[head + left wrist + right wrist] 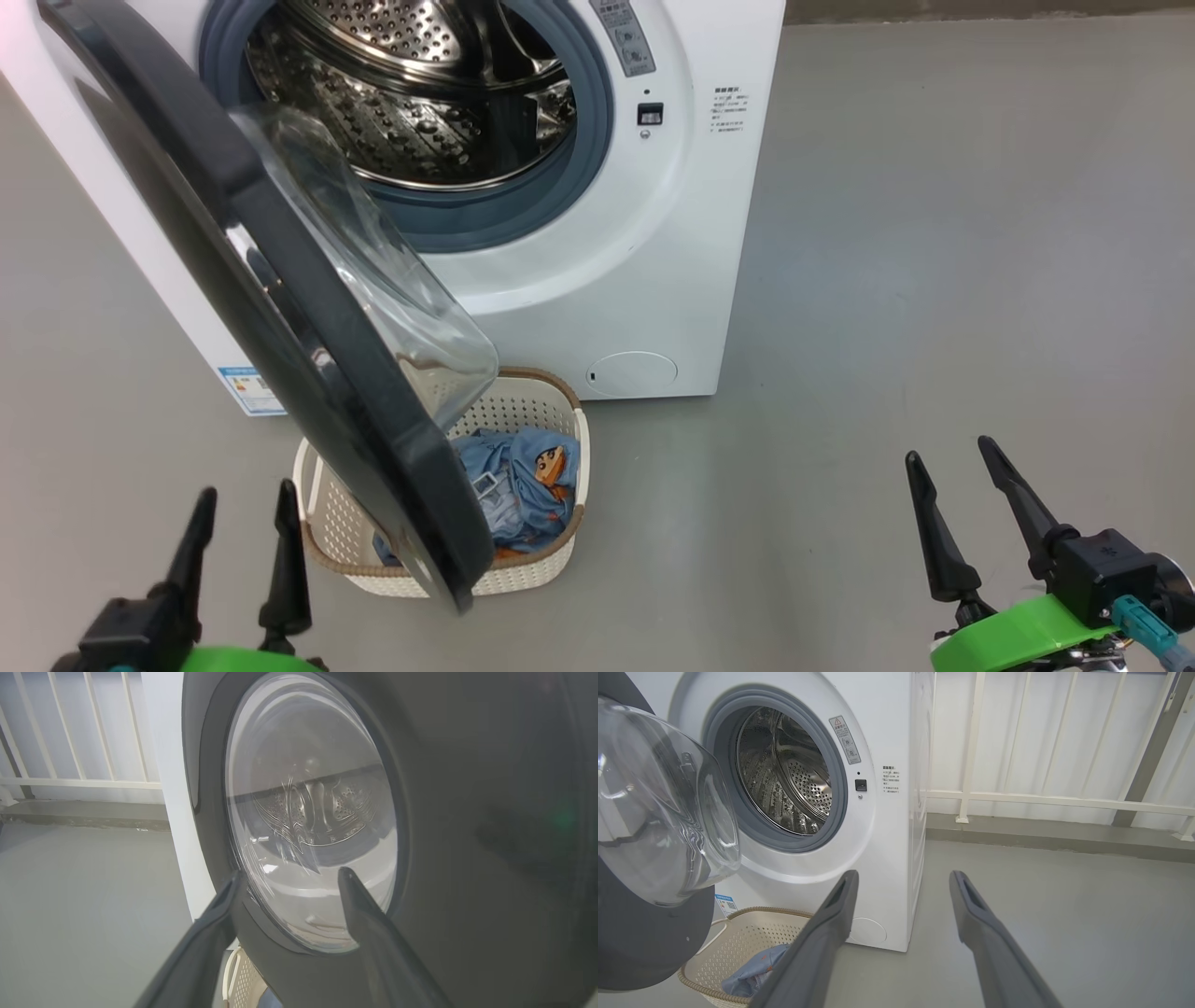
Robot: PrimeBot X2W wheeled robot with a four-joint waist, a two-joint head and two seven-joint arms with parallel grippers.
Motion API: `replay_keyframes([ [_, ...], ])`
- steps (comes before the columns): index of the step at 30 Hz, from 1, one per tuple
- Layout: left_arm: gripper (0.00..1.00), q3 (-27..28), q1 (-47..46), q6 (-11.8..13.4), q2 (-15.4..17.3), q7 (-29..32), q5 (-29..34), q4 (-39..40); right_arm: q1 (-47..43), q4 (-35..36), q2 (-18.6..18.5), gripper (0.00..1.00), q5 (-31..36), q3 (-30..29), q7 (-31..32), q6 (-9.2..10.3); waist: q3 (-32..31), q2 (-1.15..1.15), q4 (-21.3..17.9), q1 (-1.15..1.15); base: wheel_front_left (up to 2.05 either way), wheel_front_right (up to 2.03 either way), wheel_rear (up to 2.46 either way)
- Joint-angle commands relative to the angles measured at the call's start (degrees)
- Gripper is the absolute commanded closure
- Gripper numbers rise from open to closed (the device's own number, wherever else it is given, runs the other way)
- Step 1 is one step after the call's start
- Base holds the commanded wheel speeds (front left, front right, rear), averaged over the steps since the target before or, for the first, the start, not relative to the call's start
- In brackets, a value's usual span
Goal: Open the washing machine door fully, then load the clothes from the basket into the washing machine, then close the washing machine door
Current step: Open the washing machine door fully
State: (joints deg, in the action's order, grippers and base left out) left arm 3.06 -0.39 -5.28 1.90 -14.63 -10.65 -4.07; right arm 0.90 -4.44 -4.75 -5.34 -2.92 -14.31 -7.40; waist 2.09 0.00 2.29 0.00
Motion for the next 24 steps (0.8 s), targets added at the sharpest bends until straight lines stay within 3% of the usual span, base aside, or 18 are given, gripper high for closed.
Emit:
replay_keyframes([
  [1,0.0,1.6,-0.4,0.1,0.98,-0.37,0.62,0.83,0.35,1.11,-0.09,0.0,0.83,1.32,-0.69,-0.09,-0.05,0.0,-0.02,0.0,0.0,0.0,0.0],
  [24,0.0,-0.04,-0.39,-0.13,0.98,-0.37,2.46,-1.65,1.19,-1.33,0.75,0.0,2.26,0.37,-0.69,-0.09,0.27,0.0,0.61,0.0,0.0,0.0,0.0],
])
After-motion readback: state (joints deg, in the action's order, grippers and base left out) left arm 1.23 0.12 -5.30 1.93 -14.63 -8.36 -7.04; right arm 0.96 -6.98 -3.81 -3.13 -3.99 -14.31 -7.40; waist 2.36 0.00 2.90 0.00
